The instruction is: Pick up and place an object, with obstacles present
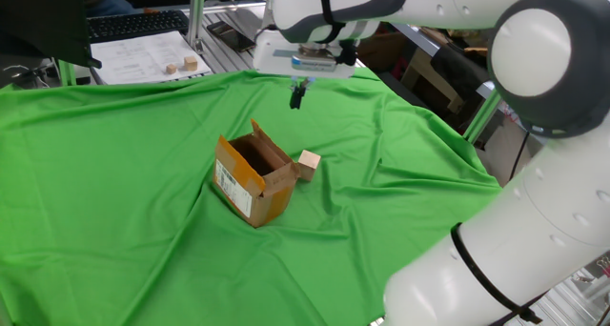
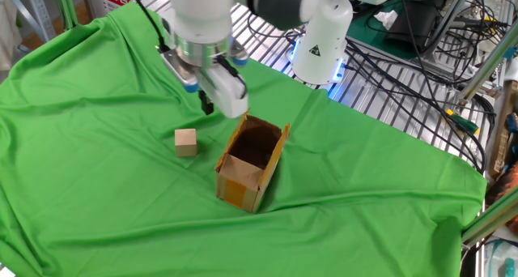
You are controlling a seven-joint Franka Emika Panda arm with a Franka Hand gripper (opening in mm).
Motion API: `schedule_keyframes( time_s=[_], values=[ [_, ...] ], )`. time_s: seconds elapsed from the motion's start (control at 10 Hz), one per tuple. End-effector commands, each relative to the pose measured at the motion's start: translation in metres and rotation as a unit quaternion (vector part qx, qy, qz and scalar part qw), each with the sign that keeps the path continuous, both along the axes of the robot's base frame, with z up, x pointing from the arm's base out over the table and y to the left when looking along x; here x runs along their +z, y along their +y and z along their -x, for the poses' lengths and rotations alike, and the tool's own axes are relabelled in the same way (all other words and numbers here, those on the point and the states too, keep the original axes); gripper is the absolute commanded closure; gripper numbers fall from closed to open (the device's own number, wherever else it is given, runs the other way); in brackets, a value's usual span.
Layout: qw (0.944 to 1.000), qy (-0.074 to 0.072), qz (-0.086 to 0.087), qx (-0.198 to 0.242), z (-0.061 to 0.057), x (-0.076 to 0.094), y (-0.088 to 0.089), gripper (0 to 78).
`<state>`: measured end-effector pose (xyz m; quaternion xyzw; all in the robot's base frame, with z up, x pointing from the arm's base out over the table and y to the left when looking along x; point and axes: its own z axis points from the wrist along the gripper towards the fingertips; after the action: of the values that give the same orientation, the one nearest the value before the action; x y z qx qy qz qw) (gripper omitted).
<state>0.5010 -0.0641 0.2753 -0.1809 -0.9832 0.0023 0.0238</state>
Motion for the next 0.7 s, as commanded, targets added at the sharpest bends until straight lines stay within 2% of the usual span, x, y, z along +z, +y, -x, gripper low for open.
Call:
schedule_keyframes(
  time_s=[0.1, 0.4, 0.7],
  values=[
    [1.0000, -0.002, -0.001, -0.007, 0.000, -0.015, -0.025, 77.6],
    [0.9999, -0.001, -0.002, -0.012, 0.002, -0.029, -0.048, 77.6],
    [0.9999, -0.002, -0.003, -0.013, 0.005, -0.038, -0.060, 77.6]
  ],
)
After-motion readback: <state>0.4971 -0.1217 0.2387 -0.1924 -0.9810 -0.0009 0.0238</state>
